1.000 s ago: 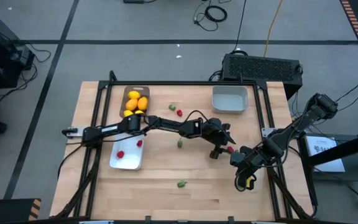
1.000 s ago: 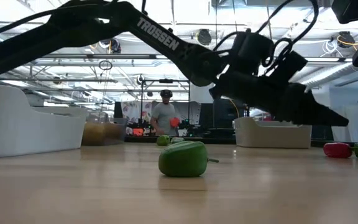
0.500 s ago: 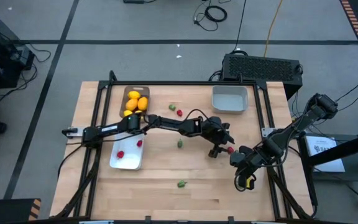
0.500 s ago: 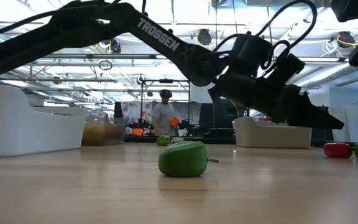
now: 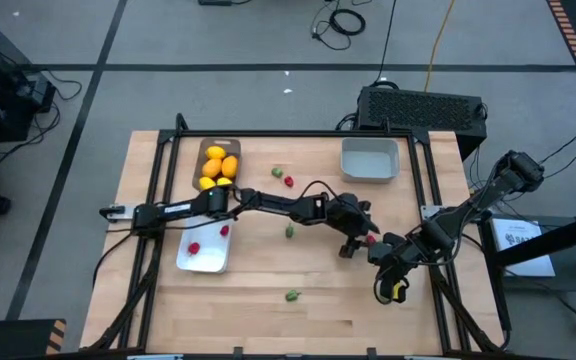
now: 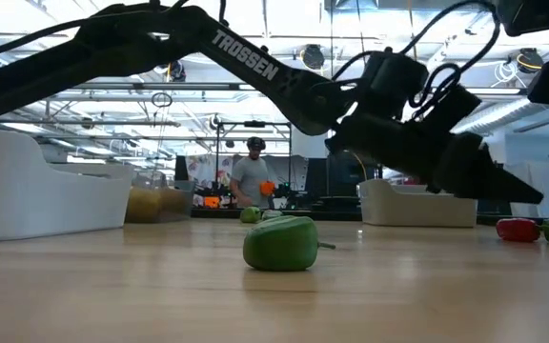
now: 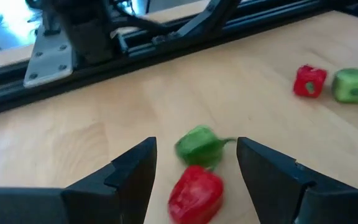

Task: Sort produce into baskets
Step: Put the middle right red chili pepper into the white bin

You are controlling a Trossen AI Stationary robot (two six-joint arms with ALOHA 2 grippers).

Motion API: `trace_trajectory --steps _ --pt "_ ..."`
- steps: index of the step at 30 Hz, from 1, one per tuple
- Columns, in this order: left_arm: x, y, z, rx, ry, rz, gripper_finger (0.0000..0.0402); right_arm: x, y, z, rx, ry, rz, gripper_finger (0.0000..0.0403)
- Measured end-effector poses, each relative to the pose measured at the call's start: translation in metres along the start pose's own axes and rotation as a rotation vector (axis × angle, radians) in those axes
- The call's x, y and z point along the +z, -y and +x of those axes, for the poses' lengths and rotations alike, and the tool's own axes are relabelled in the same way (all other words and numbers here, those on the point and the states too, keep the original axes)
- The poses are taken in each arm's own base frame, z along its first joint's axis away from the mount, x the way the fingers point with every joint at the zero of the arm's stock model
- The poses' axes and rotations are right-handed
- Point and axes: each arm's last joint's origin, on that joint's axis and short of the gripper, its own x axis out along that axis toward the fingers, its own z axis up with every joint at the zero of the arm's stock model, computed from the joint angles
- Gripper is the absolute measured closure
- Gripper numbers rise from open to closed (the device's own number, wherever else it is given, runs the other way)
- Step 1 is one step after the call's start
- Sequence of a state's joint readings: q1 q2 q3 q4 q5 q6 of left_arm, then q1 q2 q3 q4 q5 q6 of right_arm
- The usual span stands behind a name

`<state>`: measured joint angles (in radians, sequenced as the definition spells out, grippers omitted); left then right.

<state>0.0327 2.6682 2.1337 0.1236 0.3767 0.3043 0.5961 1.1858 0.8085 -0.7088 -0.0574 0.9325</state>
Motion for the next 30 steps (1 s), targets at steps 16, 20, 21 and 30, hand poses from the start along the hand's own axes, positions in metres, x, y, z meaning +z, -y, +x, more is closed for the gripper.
trace_trajectory --steps 16,20,21,30 --pt "-0.007 -0.001 -0.002 -0.044 -0.058 -0.012 0.0171 0.0 0.0 0.0 0.001 0.001 0.006 0.0403" --pt "-0.008 0.0 -0.001 -0.049 -0.06 -0.014 0.0171 0.0 0.0 0.0 0.001 0.0 0.009 0.0403" --pt "-0.008 -0.001 -0.001 -0.048 -0.056 -0.013 0.0171 0.0 0.0 0.0 0.001 0.001 0.009 0.0403" --pt "-0.02 0.001 0.003 -0.051 -0.074 -0.02 0.0171 0.0 0.0 0.0 0.002 0.001 0.009 0.0403"
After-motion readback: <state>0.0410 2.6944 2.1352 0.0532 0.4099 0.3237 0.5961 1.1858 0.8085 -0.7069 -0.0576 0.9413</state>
